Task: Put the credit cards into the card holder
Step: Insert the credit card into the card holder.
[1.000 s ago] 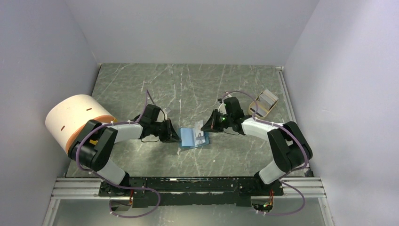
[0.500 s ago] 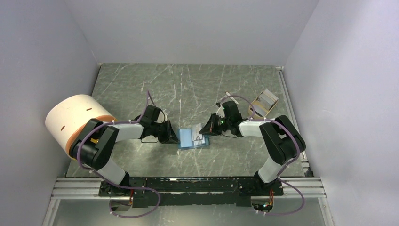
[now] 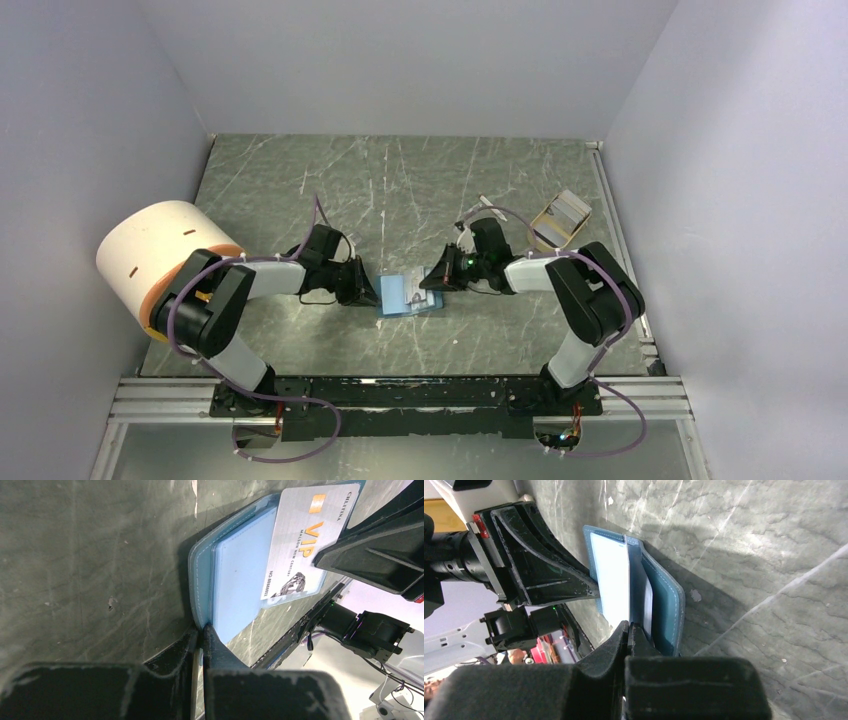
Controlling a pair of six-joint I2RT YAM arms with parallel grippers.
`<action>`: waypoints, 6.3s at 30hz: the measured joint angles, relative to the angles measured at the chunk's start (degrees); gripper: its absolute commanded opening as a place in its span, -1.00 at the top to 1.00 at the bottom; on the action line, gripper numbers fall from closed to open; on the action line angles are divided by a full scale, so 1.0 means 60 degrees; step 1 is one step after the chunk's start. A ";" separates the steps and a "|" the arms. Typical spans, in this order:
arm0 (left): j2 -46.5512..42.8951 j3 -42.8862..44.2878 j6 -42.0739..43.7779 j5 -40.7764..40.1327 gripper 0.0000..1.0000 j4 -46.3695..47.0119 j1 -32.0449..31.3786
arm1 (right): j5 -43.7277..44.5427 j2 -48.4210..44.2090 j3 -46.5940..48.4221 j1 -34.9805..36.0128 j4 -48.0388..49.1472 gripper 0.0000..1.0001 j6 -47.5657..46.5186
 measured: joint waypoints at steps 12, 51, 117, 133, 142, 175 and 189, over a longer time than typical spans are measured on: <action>0.0000 0.0004 0.0015 0.0000 0.82 -0.0007 0.0000 | 0.0044 0.0066 0.0000 0.0237 -0.0171 1.00 -0.0047; -0.0138 0.0004 0.0022 0.0076 0.82 -0.0047 0.0000 | 0.1453 0.0084 0.1359 0.1133 -0.2725 0.22 -0.1209; -0.0557 -0.0124 -0.0831 0.2040 0.19 0.2167 0.0000 | 0.2262 0.0073 0.1515 0.1796 -0.2681 0.50 -0.1789; -0.0372 0.0026 -0.0546 0.1996 0.71 0.1923 0.0000 | 0.2900 -0.0033 0.1541 0.1807 -0.2925 0.52 -0.2175; 0.0055 0.0295 -0.0543 0.1956 0.43 0.1894 -0.0066 | 0.2852 0.0022 0.1490 0.1818 -0.2634 0.52 -0.2171; -0.0280 0.1093 0.0827 0.1880 0.60 -0.0787 -0.0153 | 0.3468 -0.0455 0.1253 0.1869 -0.2903 0.48 -0.2361; -0.0273 0.0324 -0.0087 0.2688 0.71 0.1239 -0.0157 | 0.3362 -0.0463 0.0943 0.1876 -0.2211 0.49 -0.2178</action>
